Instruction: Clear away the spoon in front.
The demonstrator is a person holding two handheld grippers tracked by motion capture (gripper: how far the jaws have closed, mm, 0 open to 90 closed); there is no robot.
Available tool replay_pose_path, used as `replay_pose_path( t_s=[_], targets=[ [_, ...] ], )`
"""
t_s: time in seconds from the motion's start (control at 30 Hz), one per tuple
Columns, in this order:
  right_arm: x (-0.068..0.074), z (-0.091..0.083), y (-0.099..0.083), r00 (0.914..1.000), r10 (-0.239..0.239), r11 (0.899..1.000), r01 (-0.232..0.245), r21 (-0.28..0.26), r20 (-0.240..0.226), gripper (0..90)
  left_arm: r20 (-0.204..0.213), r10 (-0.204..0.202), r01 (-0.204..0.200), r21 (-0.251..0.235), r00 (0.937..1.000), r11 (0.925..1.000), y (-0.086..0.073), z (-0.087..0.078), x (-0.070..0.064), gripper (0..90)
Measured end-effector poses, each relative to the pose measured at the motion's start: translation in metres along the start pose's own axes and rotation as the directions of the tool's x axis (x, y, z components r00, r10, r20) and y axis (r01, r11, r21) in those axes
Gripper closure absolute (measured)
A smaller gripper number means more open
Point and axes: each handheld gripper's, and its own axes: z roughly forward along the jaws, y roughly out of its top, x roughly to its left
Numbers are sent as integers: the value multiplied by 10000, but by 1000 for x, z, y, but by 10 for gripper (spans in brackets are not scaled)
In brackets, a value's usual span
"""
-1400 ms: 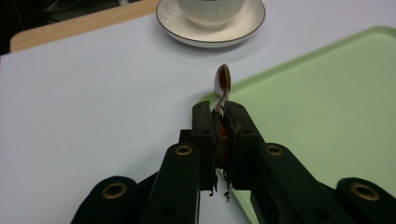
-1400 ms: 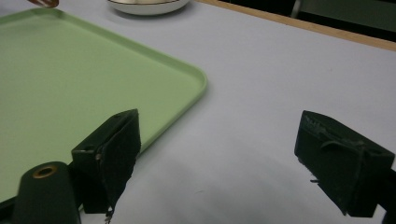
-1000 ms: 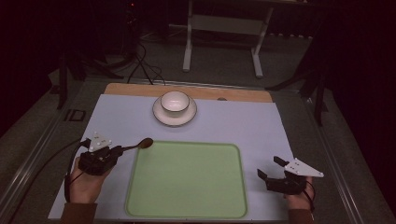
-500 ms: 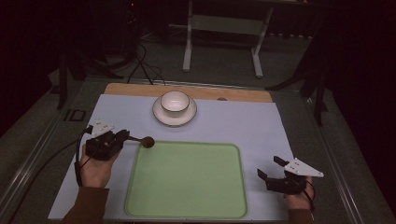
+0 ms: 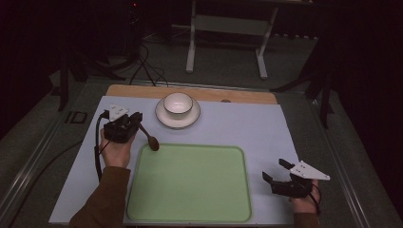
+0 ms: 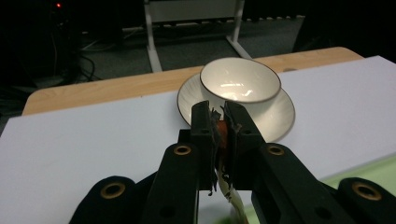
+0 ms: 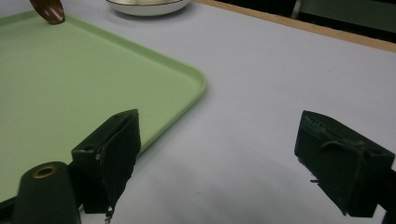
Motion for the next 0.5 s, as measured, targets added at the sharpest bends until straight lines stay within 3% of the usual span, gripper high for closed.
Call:
replay_pose_path(
  t_s=[0.1,0.23,0.5],
  targets=[
    [0,0,0,10000,10,10000,-10,22,-5,142,-29,-116,115,-28,9999,9999,4,11,0,831],
    [0,0,0,10000,-5,10000,5,18,-11,142,123,40,-40,9,9999,10000,9,21,0,831],
    [0,0,0,10000,15,10000,-15,-8,-13,142,767,302,-310,95,9966,9995,12,15,-4,841]
  ],
)
